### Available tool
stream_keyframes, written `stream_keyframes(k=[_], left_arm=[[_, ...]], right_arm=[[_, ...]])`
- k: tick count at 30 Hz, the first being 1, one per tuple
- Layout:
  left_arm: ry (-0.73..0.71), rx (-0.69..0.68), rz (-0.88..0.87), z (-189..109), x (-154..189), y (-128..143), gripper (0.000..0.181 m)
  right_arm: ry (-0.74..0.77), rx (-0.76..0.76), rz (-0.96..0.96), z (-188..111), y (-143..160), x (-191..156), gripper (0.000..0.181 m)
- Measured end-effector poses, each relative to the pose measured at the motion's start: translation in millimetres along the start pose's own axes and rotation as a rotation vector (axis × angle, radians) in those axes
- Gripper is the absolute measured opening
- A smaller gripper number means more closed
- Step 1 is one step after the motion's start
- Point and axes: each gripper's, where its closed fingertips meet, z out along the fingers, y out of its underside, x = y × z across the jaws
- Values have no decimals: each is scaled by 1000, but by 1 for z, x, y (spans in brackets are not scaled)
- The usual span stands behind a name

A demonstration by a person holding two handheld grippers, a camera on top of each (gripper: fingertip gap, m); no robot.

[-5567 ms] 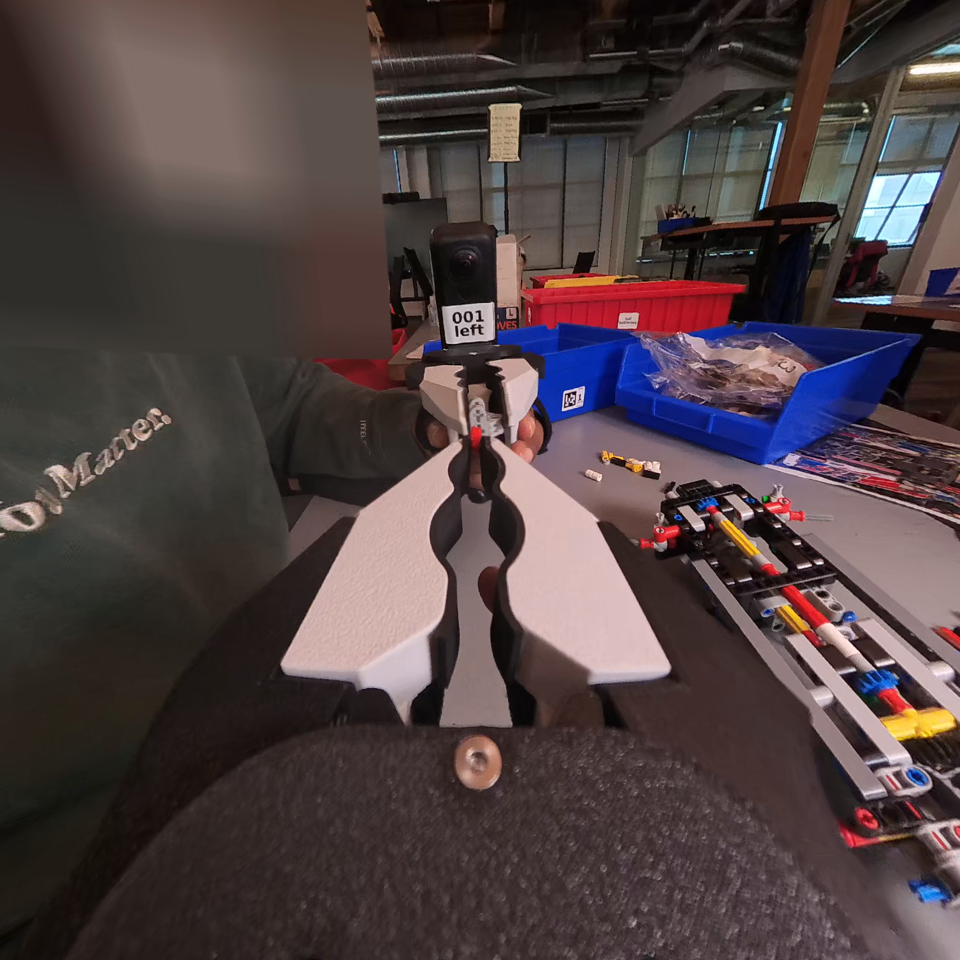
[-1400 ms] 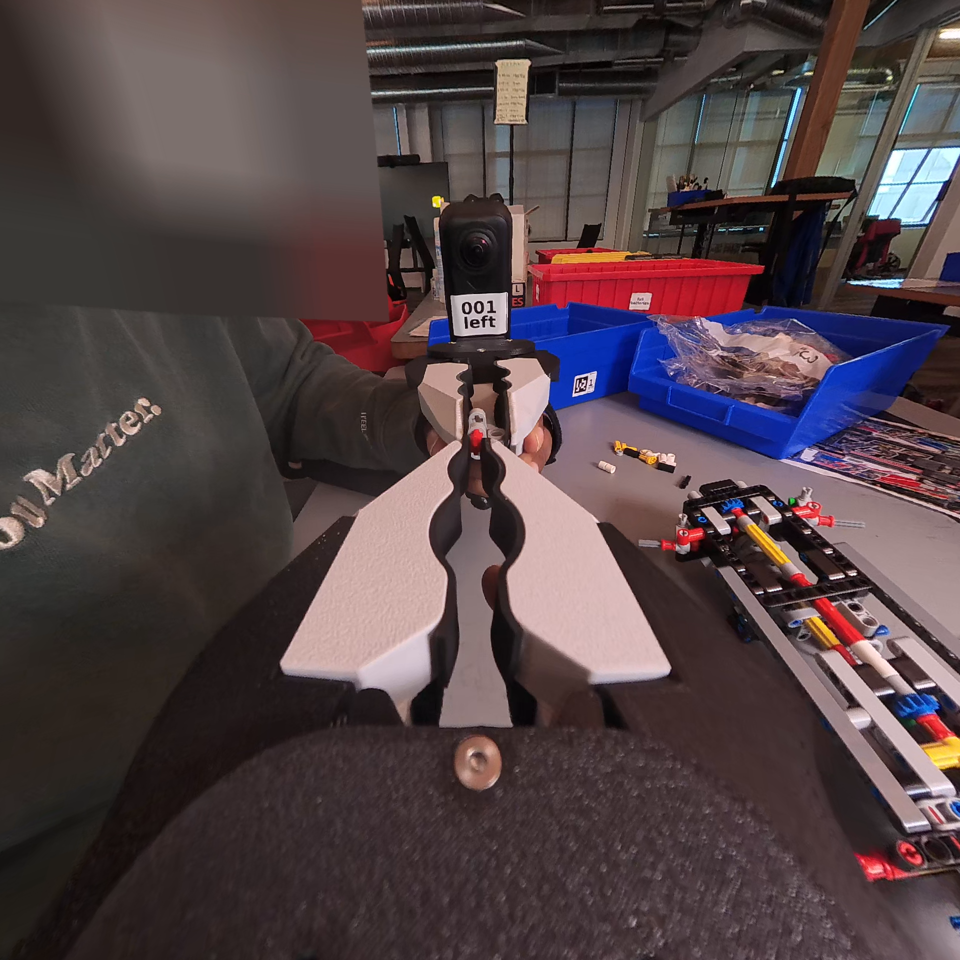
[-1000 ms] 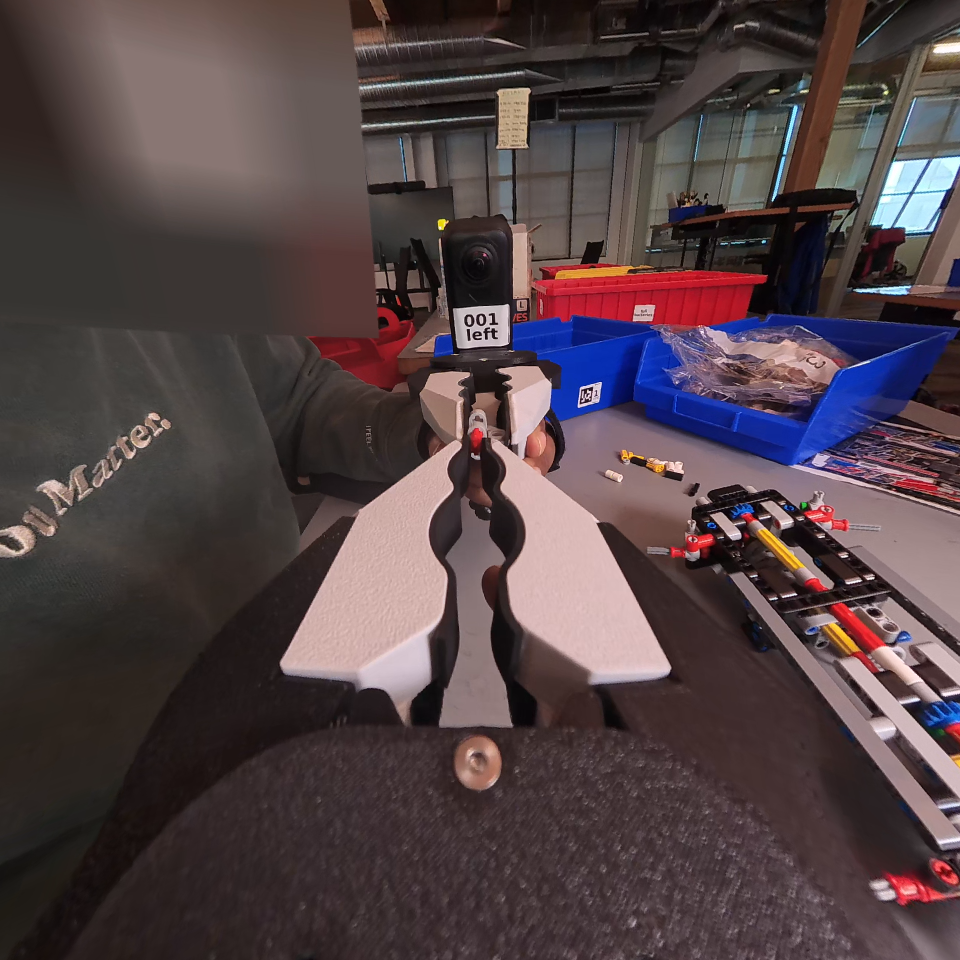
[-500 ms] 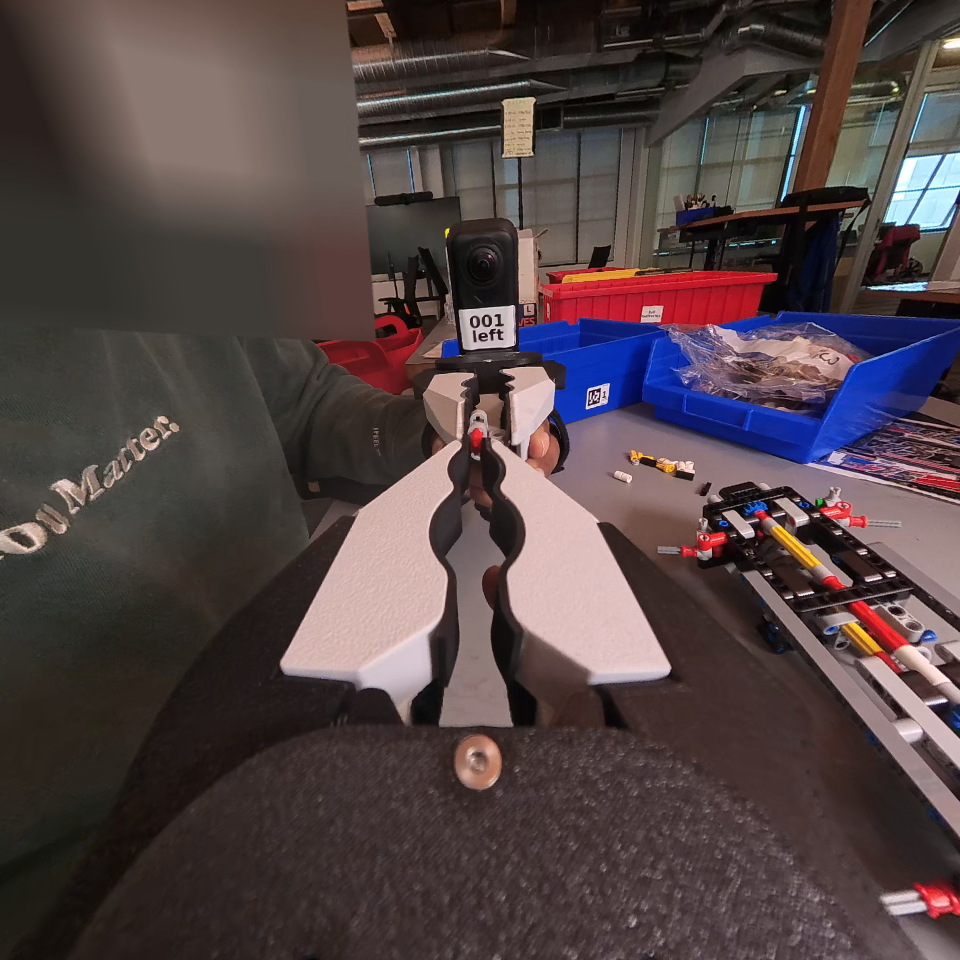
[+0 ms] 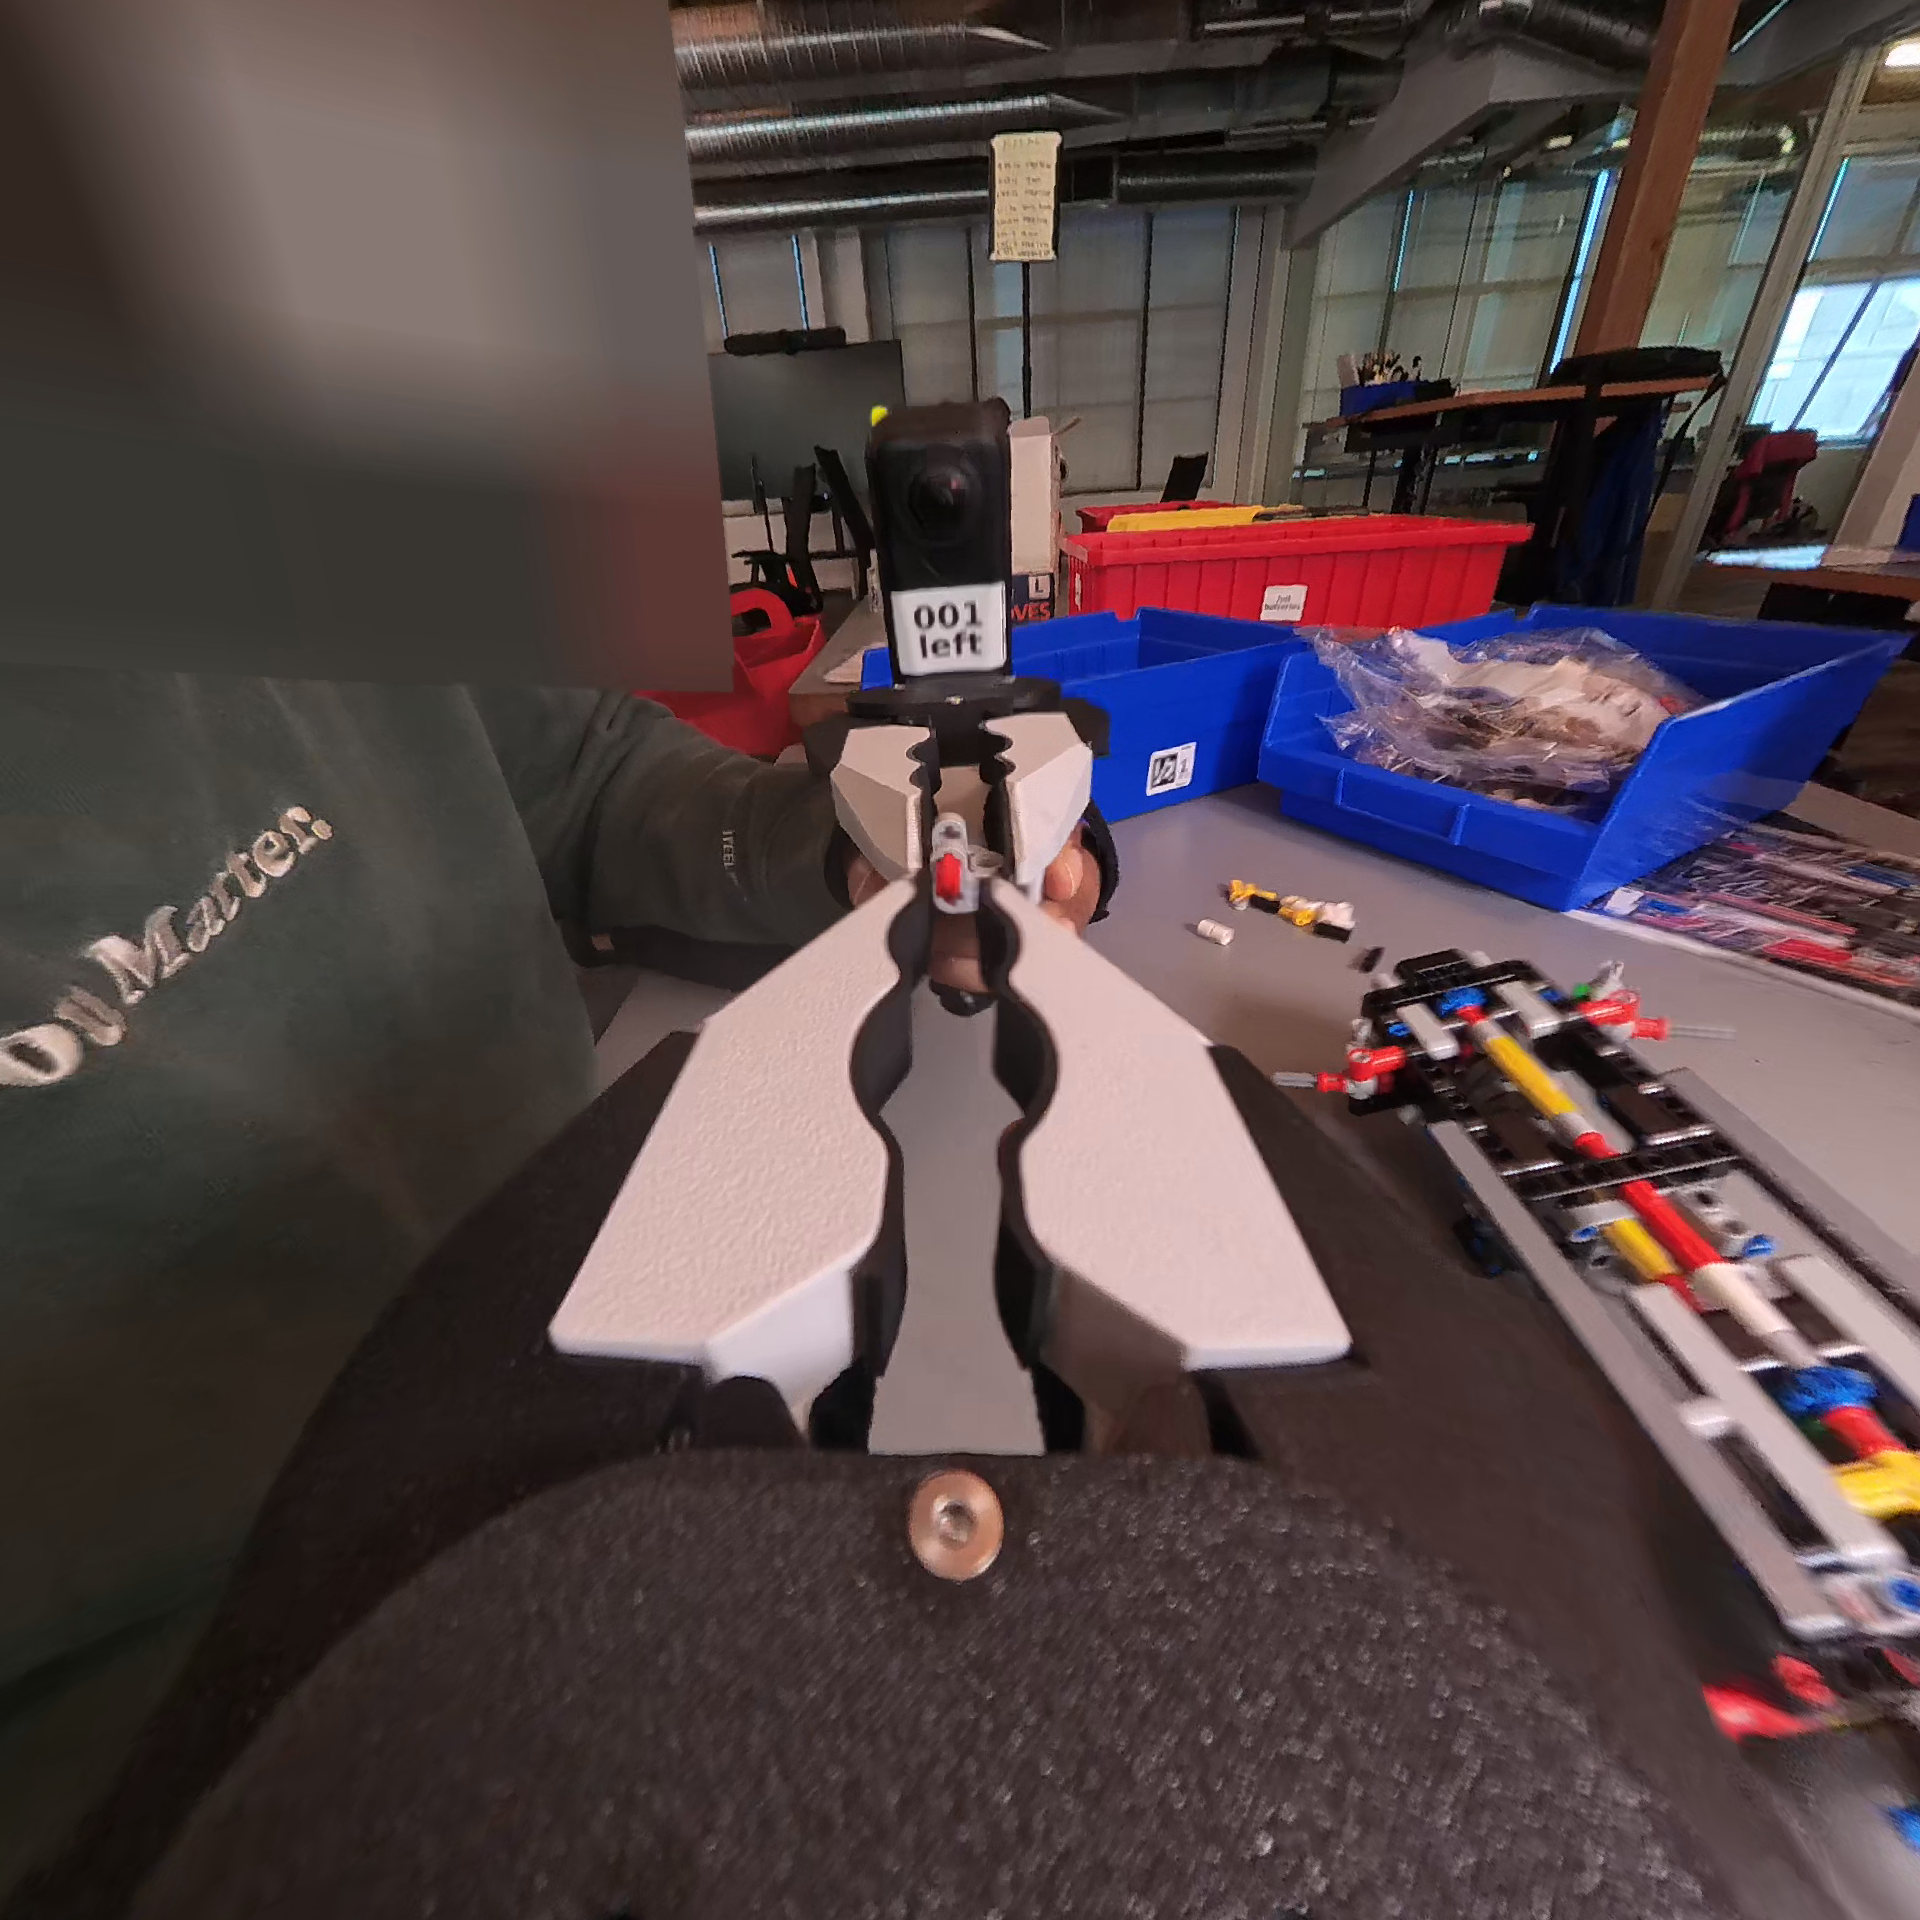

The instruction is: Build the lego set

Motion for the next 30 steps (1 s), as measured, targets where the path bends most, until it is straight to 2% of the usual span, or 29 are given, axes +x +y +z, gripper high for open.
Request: stream_keyframes(k=[1,3,5,6,8,10,11,14,16,19,23,24,27,30], left_arm=[[0,24,-16,-2,-2,-4,14],[-20,36,-30,-9,-8,-6,14],[-37,-8,-25,-11,-12,1,13],[-42,-35,-21,-10,-13,7,14],[-31,-95,-38,-6,-13,20,14],[-20,-180,-61,-2,-12,40,14],[-21,-231,-65,0,-12,51,14],[-33,-378,-63,4,-13,82,14],[-38,-413,-52,6,-13,91,14],[-51,-399,-62,8,-15,89,14],[-63,-356,-76,8,-19,83,14],[-66,-350,-72,8,-20,82,14],[-62,-334,-45,8,-18,79,13],[-50,-304,-34,9,-16,75,13]], right_arm=[[9,10,-11,-9,-8,5,17],[61,-4,-23,-42,-25,24,23],[265,-104,-75,-87,-25,64,21],[359,-208,-98,-112,-13,82,20],[517,-490,-91,-163,32,114,21],[549,-718,-22,-201,80,128,25],[548,-762,16,-209,95,131,26],[526,-810,48,-212,117,133,26],[517,-821,-3,-204,114,135,25],[481,-863,-44,-187,111,130,21],[483,-1018,-59,-181,131,132,17],[483,-1020,-61,-178,131,134,7],[433,-1041,-89,-168,131,126,5],[323,-984,-95,-134,127,95,5]])
